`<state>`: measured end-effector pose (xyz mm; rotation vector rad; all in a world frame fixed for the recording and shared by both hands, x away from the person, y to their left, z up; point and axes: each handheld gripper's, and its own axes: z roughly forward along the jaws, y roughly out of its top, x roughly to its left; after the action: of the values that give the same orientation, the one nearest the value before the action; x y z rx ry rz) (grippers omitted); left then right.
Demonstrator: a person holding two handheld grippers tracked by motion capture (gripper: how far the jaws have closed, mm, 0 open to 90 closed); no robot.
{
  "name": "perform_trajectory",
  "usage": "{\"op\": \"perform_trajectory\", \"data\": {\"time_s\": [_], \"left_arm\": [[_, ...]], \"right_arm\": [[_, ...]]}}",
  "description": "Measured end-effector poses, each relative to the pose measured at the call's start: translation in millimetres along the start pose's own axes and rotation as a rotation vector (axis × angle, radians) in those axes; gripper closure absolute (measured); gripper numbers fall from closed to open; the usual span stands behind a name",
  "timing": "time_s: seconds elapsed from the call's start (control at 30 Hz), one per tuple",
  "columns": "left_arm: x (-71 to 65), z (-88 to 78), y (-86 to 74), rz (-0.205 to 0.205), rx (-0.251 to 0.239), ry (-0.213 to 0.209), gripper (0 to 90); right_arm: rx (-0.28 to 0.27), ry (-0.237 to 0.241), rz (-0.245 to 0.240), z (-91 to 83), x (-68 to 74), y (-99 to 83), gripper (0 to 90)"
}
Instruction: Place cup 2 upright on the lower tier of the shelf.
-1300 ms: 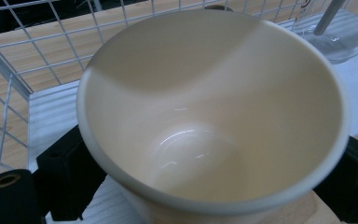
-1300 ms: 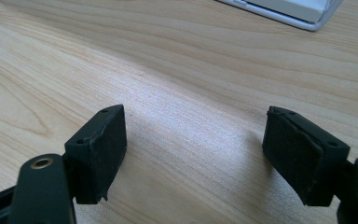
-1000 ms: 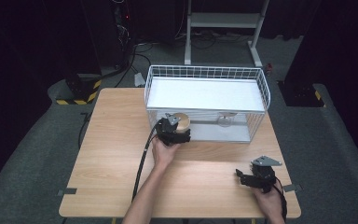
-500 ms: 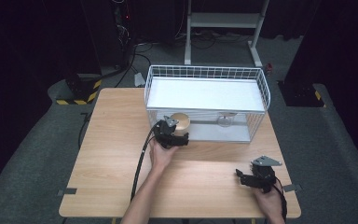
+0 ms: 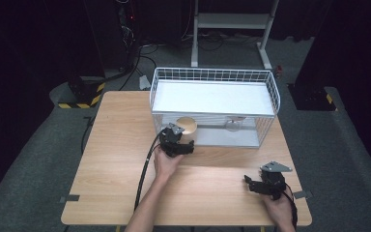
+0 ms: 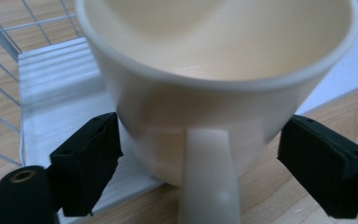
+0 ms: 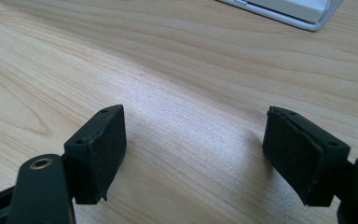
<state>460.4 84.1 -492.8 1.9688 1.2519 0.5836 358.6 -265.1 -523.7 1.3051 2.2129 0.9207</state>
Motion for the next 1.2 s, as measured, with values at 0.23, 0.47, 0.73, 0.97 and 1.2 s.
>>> {"op": "perform_trajectory", "data": {"time_s": [0.23,0.47,0.73,0.97,1.2], "left_arm": [[0.6,1.6,-1.3,0.002,0.012,0.011,15.9],[1.6,3.7,1.6,0.005,0.017,0.035,21.5],[4.6,7.2,1.4,-0.01,0.022,0.034,27.2],[5.1,13.7,9.6,-0.008,0.042,0.048,32.2],[7.6,18.6,9.8,-0.011,0.039,0.053,39.6]], "right_arm": [[0.0,0.0,-0.001,0.0,-0.1,0.0,21.6],[0.001,0.0,-0.001,-0.1,-0.1,0.0,21.6],[0.0,0.0,0.0,0.0,0.0,0.0,21.6],[0.0,0.0,0.0,0.0,0.0,0.0,21.6],[0.0,0.0,0.0,0.0,0.0,0.0,21.6]]}}
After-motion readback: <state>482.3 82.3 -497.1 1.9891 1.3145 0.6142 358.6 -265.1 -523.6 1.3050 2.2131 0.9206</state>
